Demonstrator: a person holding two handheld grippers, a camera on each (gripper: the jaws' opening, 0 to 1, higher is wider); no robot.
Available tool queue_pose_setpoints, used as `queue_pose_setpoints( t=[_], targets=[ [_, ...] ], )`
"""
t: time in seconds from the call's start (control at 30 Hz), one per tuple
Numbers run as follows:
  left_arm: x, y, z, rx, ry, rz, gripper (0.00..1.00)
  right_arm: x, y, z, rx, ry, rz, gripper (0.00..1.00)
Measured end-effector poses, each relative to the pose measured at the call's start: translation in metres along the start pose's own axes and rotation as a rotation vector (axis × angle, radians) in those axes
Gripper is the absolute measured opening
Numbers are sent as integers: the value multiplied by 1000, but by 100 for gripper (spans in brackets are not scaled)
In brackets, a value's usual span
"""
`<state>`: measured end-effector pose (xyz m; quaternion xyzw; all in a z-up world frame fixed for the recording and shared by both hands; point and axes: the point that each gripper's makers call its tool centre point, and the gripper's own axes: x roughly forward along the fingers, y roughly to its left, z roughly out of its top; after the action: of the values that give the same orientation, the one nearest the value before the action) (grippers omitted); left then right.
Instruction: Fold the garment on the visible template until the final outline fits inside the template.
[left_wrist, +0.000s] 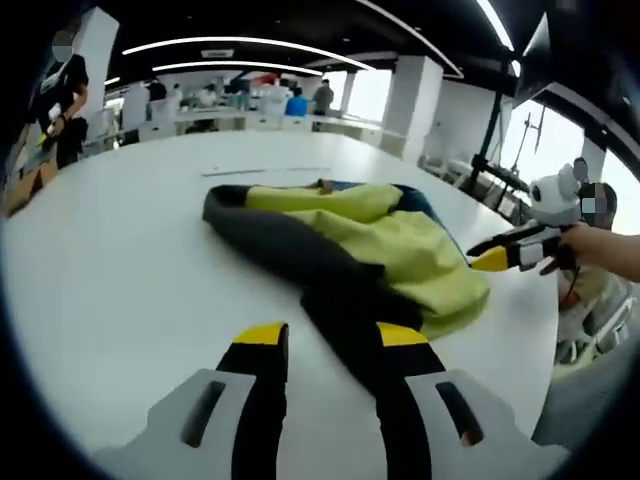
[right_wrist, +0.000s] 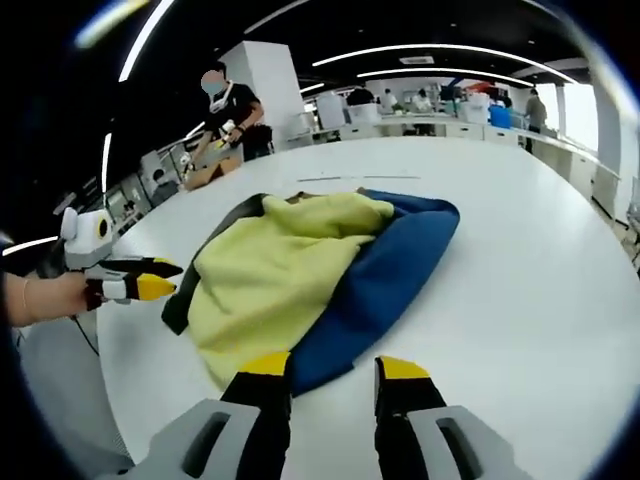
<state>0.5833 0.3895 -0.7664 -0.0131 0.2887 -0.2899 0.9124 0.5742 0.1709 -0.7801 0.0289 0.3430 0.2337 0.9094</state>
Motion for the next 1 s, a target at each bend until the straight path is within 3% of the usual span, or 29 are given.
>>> queue_pose_setpoints(
  t=[0.1, 0.23, 0.33, 0.43, 0.53, 0.67, 0.77, 0.83, 0.97, 1.0],
  targets=[
    [4, -2, -8, -33, 39, -9, 25, 3, 4, -4, -10, 3, -8, 24],
    [6, -3, -12, -53, 48, -11, 21, 3, 9, -6, -22, -11, -21, 20],
    [7, -5, -14, -63, 58, -20, 14, 3, 9, -7, -39, -16, -43, 16],
    [7, -5, -13, -61, 61, -21, 10, 4, 8, -11, -109, 4, -80, 6],
    [6, -2, -14, -78, 75, -16, 1, 5, 8, -11, -111, -2, -88, 4],
    [6, -1, -14, -89, 76, -10, 0, 5, 11, -9, -102, -8, -74, 0],
    [3, -1, -11, -98, 65, -4, 0, 3, 12, -7, -112, -10, -71, 0],
    [-4, 0, 1, -94, 11, 7, 0, -2, 13, 1, -124, -37, -65, 0],
    [-17, 4, 14, -102, -29, 24, 0, -10, 12, 12, -138, -51, -61, 0],
    [-21, 8, 16, -99, -36, 53, 0, -11, 11, 15, -136, -56, -63, 0]
  ],
)
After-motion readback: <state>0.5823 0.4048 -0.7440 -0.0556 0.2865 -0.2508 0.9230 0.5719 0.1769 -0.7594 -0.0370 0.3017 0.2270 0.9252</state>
